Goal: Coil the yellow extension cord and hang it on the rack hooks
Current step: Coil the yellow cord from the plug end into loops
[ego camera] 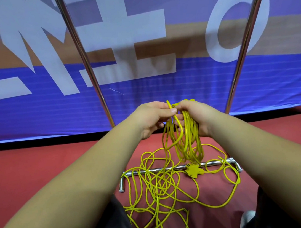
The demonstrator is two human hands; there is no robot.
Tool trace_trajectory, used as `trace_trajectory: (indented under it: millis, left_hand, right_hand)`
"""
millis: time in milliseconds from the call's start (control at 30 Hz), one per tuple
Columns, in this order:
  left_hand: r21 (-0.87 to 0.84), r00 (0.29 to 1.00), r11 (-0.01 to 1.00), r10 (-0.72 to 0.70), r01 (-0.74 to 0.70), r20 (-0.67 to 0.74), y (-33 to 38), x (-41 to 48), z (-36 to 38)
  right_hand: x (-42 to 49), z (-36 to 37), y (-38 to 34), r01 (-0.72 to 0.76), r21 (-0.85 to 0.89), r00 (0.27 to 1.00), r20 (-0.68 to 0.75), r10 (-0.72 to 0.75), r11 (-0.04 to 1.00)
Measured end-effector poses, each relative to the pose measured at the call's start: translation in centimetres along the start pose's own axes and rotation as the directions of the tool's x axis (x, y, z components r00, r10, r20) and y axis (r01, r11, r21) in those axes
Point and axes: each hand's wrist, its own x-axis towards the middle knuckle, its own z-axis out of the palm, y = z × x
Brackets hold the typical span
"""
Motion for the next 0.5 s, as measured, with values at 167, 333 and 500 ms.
trace_trajectory:
  millis: [167,333,500]
  left_hand:
    - [0.239,0.994,0.969,0.084,-0.064,-0.075,-0.1,0.3,-0.5]
    - [0.318,0.983,0.944,0.129,-0.082,-0.129,0.7,1.1,-1.8]
    - [0.606,0.992,0.792,-0.126,0.082,0.030,-1.7,2.8,-4.0]
  right_hand:
    - [-1.0,0.4,-0.2,0.035,-0.085,0.998,0.054,-0.031,0.996]
    - [-1.4,0.3,-0.8,0.022,-0.063,0.999,0.030,-0.020,0.998]
    - [-2.2,0.1,-1.4,0.031,-0.048,0.994,0.107,-0.025,0.998]
